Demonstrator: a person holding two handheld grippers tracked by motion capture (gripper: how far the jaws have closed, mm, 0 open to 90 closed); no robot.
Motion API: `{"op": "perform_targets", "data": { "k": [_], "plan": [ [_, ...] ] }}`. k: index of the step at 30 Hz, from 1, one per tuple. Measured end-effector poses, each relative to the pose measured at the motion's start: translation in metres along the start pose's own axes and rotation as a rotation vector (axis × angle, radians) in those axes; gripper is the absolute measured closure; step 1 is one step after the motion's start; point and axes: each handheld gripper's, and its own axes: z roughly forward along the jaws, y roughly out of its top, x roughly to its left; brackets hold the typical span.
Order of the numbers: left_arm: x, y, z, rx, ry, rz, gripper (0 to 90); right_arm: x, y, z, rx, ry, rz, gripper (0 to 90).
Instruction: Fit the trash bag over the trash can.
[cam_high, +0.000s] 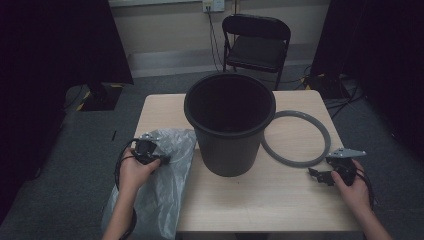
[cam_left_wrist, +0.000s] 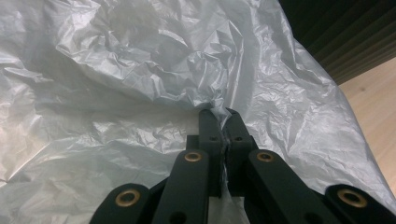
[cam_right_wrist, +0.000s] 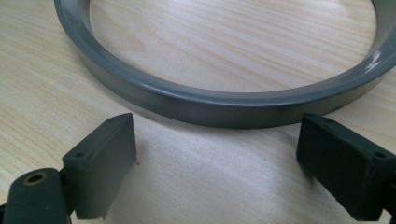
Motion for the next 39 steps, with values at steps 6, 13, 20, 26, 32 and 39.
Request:
{"op": "perform_targets", "data": {
  "k": [6, 13, 20, 26, 32, 39],
  "plan": [
    [-0.002, 0.006, -0.018, 0.017, -0.009, 0.023, 88.8, 0.0, 0.0, 0.0, -0.001, 0.0, -0.001, 11.3],
    [0.0, 0.017, -0.042, 0.011, -0.029, 0.023, 88.8, 0.0, 0.0, 0.0, 0.0, 0.0, 0.0, 11.3],
    [-0.001, 0.028, -0.062, 0.006, -0.032, 0.044, 88.7, 0.0, 0.0, 0.0, 0.0, 0.0, -0.001, 11.3],
    [0.0, 0.03, -0.08, -0.006, -0.044, 0.045, 88.7, 0.0, 0.0, 0.0, 0.0, 0.0, -0.001, 11.3],
    [0.002, 0.033, -0.099, -0.007, -0.04, 0.055, 88.7, 0.0, 0.0, 0.0, 0.0, 0.0, 0.0, 11.3],
    [0.004, 0.038, -0.12, -0.014, -0.04, 0.058, 88.7, 0.0, 0.0, 0.0, 0.0, 0.0, 0.0, 11.3]
  ]
}}
